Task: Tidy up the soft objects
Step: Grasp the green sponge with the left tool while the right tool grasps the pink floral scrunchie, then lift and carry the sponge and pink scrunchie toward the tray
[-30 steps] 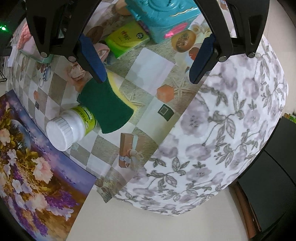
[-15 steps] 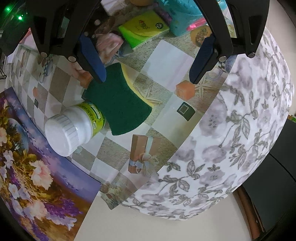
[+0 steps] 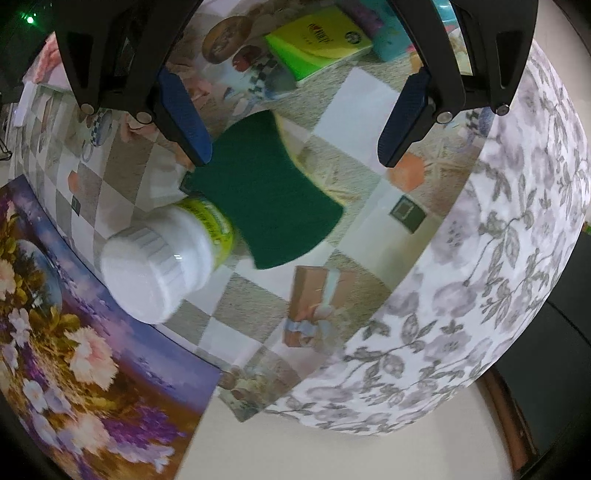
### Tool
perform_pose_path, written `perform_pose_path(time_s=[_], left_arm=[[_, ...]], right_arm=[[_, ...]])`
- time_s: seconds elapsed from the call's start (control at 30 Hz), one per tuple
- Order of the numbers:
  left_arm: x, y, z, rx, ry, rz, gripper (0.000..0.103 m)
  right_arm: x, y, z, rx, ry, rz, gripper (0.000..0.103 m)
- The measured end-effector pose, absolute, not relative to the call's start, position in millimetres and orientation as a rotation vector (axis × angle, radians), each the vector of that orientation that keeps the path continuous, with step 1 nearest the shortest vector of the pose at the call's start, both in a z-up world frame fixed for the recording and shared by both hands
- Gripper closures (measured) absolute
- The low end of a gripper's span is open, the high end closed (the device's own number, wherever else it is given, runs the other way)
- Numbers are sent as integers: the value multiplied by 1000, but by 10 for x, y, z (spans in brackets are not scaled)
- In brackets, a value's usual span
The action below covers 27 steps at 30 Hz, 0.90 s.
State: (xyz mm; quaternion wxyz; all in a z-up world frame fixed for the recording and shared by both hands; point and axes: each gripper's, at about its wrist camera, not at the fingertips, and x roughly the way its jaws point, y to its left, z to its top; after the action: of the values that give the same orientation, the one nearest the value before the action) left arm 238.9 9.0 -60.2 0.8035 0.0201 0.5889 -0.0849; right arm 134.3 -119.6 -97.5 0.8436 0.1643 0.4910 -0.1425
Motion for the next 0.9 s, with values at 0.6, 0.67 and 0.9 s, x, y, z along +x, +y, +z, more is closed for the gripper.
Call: perform_pose_path(time_s=[0.6,0.67,0.9], left_arm=[[2362,-203,-926,160,1272,-213,28],[2365,-191,-916,158,1265,-218,37],[2388,-192,-895,161,1258,-237,41]], right_arm=[[1302,-1296,-992,397,1034,-286,62],[1297,-1297,-990,399,1034,-284,62],[1309,-1290,-997,401,1035,-284,62]])
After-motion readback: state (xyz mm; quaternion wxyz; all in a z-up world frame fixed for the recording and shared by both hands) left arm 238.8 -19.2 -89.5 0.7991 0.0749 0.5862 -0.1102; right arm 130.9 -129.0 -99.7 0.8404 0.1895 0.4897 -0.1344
